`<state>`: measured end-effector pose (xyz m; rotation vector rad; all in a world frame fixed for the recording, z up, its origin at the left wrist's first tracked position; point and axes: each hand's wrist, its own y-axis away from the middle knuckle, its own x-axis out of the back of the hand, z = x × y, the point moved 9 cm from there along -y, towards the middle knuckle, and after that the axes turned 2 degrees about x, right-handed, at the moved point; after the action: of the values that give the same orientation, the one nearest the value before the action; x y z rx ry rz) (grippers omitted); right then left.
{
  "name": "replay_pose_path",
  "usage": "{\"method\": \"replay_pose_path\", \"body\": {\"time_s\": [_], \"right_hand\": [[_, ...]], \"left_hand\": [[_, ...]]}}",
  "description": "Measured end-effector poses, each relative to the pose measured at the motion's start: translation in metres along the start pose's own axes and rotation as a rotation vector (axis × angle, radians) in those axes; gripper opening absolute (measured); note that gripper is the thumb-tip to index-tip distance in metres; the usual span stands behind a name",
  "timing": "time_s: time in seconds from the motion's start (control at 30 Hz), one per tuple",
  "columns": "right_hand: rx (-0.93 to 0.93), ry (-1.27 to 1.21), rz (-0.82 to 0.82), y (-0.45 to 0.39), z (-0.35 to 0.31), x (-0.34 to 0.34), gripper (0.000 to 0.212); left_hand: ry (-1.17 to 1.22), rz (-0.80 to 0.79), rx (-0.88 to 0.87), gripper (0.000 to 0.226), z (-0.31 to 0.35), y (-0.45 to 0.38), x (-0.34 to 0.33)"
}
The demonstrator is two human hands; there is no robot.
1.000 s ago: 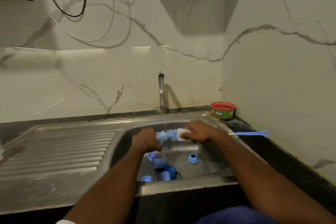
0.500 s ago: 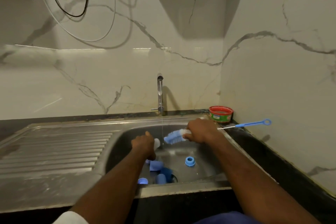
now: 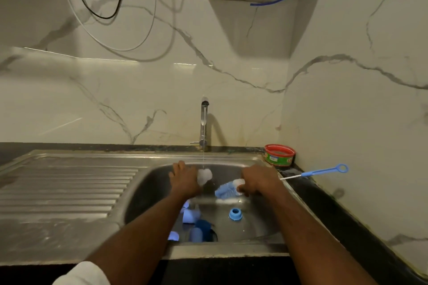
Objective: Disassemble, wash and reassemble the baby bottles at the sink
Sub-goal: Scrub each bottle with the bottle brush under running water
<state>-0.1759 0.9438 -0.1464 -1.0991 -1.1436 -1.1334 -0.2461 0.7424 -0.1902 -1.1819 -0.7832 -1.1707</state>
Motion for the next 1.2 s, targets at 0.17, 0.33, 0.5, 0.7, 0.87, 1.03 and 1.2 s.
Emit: {"method": "replay_pose_path", "body": {"time_s": [0.17,0.33,0.5,0.7,0.87,1.03,1.2], "right_hand": [[-0.032,-0.143,-0.064,-0.002,0.0,-0.013,0.021],[-0.02,-0.135,-0.131,-0.002,-0.002,-0.018,0.027],[-0.027,-0.16,-0.164,-0.003,-0.004,-0.025,0.028],[-0.053,-0.253,-0.178,-0.003,-0.009,-0.033,0.025],[-0.049,-0.276,-0.196,-0.003,-0.01,-0.037,0.022],[-0.056,-0.3,-0.238,-0.007,-0.012,-0.045,0.031],[-0.052,-0.329,-0.255,-0.008,-0.013,-0.048,0.034]], "left_hand": [[0.615,0.172,0.192,0.065,-0.001,-0.025,0.012],[0.778,0.081,0.193,0.056,0.021,-0.028,-0.013],[0.75,0.085,0.148,0.054,0.006,-0.027,-0.006],[0.769,0.072,0.146,0.056,-0.002,-0.029,0.001],[0.733,0.084,0.112,0.059,0.006,-0.028,0.002],[0.727,0.086,0.127,0.057,0.004,-0.027,0.002],[0.758,0.111,0.133,0.057,0.003,-0.024,0.008]]}}
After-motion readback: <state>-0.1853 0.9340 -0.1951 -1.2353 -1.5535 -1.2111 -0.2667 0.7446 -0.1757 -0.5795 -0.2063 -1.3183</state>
